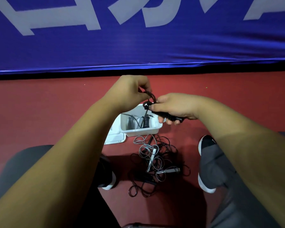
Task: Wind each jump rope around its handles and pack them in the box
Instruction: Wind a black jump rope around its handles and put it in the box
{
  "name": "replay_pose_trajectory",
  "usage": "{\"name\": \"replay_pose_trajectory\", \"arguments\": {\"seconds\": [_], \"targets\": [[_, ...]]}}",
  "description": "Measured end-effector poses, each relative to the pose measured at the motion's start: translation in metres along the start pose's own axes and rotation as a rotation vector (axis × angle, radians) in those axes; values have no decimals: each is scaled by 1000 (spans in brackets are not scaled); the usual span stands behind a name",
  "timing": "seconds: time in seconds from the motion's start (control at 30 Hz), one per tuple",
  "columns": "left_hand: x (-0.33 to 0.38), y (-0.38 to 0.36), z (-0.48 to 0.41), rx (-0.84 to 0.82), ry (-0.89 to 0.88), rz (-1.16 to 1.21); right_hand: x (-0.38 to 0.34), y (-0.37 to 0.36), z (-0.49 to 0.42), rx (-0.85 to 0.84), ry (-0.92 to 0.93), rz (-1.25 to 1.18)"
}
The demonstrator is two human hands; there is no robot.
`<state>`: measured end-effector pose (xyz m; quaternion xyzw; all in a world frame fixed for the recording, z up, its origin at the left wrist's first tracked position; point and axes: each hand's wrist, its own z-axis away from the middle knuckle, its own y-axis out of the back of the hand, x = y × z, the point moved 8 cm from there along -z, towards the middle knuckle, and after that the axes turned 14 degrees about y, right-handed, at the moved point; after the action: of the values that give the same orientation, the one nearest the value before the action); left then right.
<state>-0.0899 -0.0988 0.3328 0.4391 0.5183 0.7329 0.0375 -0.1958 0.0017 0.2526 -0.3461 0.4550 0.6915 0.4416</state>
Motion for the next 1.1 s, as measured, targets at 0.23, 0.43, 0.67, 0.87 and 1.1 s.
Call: {"name": "replay_pose_trajectory", "arguments": {"seconds": [0.23,0.43,0.67,0.87,1.1], "targets": [[-9,-18,-1,-149,36,-328,16,25,-8,212,-44,48],[-29,-20,-4,-192,228,-172,5,21,-13,324,40,-107],[-43,-29,2,-306,458,182,-3,13,-14,302,114,-352],[-30,-25,2,-220,347,126,-5,23,-10,477,72,-478],[-17,-16,-3,-193,274,601,-9,33,-5,548,72,-435]]}}
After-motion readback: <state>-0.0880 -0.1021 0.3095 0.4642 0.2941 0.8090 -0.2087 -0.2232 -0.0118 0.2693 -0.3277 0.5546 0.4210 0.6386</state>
